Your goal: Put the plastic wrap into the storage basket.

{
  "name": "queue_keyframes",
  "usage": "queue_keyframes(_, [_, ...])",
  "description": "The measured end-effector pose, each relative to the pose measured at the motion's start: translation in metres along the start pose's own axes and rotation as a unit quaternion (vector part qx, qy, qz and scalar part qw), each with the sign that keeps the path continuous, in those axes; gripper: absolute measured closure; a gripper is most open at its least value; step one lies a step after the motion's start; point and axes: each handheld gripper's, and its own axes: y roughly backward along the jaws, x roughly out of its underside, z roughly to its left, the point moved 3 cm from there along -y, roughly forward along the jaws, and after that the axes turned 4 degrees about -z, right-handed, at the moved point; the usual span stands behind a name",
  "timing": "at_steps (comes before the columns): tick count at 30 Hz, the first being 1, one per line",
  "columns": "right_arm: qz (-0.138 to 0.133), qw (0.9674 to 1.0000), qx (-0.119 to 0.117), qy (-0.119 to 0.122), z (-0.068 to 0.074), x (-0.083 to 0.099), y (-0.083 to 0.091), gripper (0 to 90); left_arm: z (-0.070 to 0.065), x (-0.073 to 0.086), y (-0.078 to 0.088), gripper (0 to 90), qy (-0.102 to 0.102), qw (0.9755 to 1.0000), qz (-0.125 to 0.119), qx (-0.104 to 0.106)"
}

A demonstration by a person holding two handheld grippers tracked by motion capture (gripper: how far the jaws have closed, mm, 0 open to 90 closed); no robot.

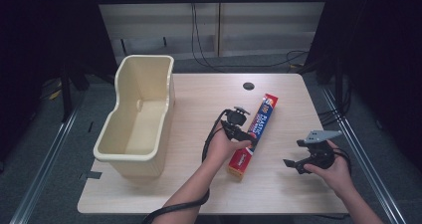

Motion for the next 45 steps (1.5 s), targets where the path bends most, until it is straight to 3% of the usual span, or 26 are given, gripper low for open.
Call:
queue_keyframes(12, [-0.005,1.0,-0.003,-0.005,-0.001,-0.001,0.001,6.1,-0.012,-0.01,-0.014,5.9,-0.009,0.9999,0.007,0.002])
queue_keyframes(45, [-0.013,0.9999,-0.001,-0.01,-0.001,-0.002,0.004,6.3,-0.008,-0.022,-0.039,7.5,-0.006,0.9994,0.023,-0.025])
